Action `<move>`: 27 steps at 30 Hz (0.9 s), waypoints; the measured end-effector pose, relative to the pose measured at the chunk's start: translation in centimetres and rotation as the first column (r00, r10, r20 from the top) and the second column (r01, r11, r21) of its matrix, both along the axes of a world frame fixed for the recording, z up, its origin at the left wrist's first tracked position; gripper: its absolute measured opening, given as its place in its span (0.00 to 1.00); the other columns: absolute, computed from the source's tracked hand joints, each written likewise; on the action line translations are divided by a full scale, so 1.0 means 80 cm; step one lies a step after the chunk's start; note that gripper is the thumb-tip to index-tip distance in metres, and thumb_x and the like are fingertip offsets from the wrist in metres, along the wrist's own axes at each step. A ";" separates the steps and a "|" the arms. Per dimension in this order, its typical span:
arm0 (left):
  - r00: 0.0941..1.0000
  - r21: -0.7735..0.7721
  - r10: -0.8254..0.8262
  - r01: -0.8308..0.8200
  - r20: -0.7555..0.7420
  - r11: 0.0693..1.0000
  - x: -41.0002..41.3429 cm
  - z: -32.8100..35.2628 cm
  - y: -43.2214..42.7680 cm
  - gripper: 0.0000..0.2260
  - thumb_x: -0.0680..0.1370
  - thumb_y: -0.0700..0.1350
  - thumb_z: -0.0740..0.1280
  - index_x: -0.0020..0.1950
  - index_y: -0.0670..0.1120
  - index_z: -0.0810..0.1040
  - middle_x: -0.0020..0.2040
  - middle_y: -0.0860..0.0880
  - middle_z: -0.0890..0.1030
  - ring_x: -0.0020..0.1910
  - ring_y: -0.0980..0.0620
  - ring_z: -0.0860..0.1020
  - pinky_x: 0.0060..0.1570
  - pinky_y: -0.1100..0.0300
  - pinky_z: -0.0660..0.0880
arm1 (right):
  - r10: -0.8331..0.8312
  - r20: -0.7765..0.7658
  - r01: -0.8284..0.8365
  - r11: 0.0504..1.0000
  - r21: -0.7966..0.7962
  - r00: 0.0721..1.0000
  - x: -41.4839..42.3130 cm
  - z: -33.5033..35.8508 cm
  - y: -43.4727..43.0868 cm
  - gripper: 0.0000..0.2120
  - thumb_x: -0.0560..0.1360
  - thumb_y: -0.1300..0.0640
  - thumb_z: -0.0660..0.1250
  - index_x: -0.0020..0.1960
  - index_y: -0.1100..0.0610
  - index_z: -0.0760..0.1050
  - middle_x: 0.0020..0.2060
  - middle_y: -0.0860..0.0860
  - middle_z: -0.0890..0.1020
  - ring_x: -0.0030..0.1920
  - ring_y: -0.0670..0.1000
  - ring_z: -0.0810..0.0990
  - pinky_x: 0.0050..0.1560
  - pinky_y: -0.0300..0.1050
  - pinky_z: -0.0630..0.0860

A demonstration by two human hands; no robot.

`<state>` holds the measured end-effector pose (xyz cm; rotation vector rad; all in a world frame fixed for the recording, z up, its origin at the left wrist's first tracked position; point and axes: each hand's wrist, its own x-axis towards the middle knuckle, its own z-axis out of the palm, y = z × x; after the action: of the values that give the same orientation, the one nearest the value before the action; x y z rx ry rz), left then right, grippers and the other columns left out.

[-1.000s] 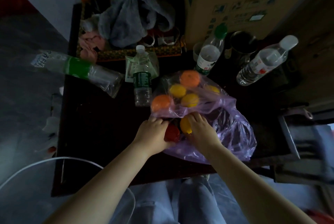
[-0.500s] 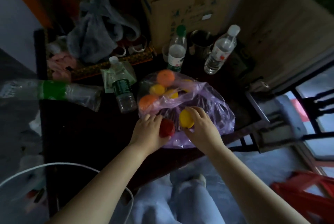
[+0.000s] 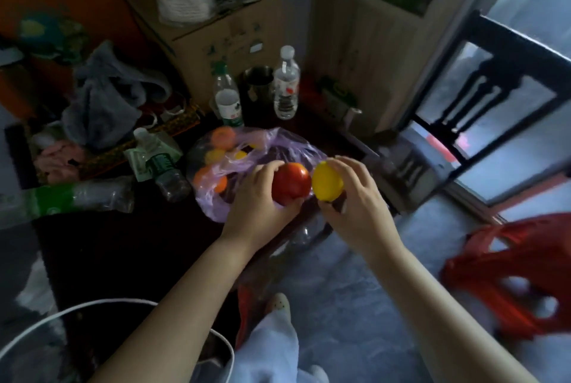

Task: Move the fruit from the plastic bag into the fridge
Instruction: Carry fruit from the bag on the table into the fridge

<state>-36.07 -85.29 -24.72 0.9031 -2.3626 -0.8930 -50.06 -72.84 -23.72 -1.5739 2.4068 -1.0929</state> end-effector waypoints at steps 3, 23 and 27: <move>0.993 0.011 -0.110 0.111 -0.046 0.994 -0.009 0.034 0.051 0.28 0.68 0.54 0.74 0.65 0.50 0.71 0.58 0.55 0.72 0.53 0.65 0.67 0.48 0.76 0.61 | -0.064 0.018 0.065 0.994 -0.087 0.998 0.006 0.026 0.072 0.31 0.68 0.59 0.73 0.69 0.56 0.67 0.67 0.52 0.69 0.66 0.54 0.70 0.61 0.54 0.73; 0.263 -0.244 -0.951 0.923 -0.162 0.297 -0.076 0.216 0.340 0.31 0.65 0.60 0.68 0.67 0.54 0.71 0.57 0.62 0.70 0.55 0.65 0.72 0.56 0.70 0.70 | -0.802 -0.228 0.774 0.595 -0.216 0.553 0.172 0.185 0.447 0.32 0.70 0.59 0.73 0.71 0.52 0.65 0.69 0.46 0.66 0.69 0.45 0.66 0.66 0.41 0.67; 0.119 -0.245 -0.978 0.956 -0.173 0.160 -0.047 0.208 0.394 0.31 0.66 0.61 0.67 0.67 0.52 0.71 0.57 0.55 0.72 0.55 0.58 0.73 0.56 0.69 0.69 | -0.878 -0.230 0.869 0.462 -0.179 0.419 0.238 0.180 0.483 0.32 0.72 0.52 0.71 0.71 0.49 0.62 0.70 0.46 0.64 0.69 0.44 0.64 0.64 0.42 0.69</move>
<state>-39.84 -53.73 -8.11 -1.0827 -2.4593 -1.2036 -31.03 -34.18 -9.32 -0.3002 3.5638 -0.9795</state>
